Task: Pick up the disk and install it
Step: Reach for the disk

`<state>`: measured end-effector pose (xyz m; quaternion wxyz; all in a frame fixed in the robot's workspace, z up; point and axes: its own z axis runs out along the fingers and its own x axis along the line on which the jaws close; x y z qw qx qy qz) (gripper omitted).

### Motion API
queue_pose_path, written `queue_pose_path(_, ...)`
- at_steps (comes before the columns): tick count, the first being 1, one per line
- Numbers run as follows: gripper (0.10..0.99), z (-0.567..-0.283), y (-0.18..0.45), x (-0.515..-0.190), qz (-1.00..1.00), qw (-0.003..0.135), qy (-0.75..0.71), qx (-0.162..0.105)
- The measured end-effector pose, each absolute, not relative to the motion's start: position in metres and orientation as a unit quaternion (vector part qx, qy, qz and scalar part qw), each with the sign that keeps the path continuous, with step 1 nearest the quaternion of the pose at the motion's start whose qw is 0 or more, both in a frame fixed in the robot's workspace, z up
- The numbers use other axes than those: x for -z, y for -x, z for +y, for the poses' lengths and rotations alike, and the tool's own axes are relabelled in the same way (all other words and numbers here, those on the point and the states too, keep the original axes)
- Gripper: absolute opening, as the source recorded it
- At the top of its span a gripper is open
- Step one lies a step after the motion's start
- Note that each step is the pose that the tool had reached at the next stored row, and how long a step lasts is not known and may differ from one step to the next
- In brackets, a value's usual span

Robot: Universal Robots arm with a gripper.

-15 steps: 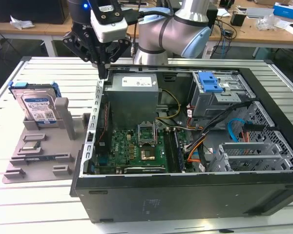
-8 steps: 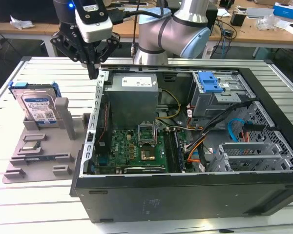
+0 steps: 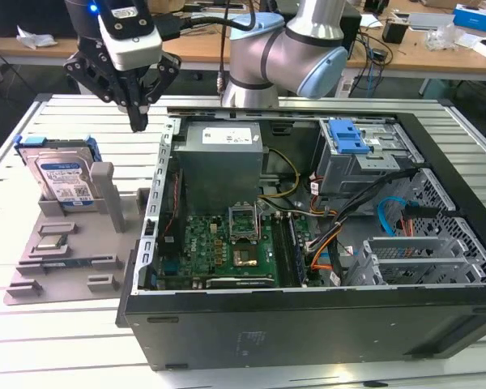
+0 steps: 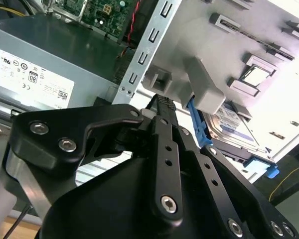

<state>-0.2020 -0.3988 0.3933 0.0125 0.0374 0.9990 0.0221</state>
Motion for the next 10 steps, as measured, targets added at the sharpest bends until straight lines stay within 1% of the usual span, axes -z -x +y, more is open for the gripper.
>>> queue_pose_path(10,0.106,-0.399,0.215,-0.393,0.999,0.013,-0.037,-0.022)
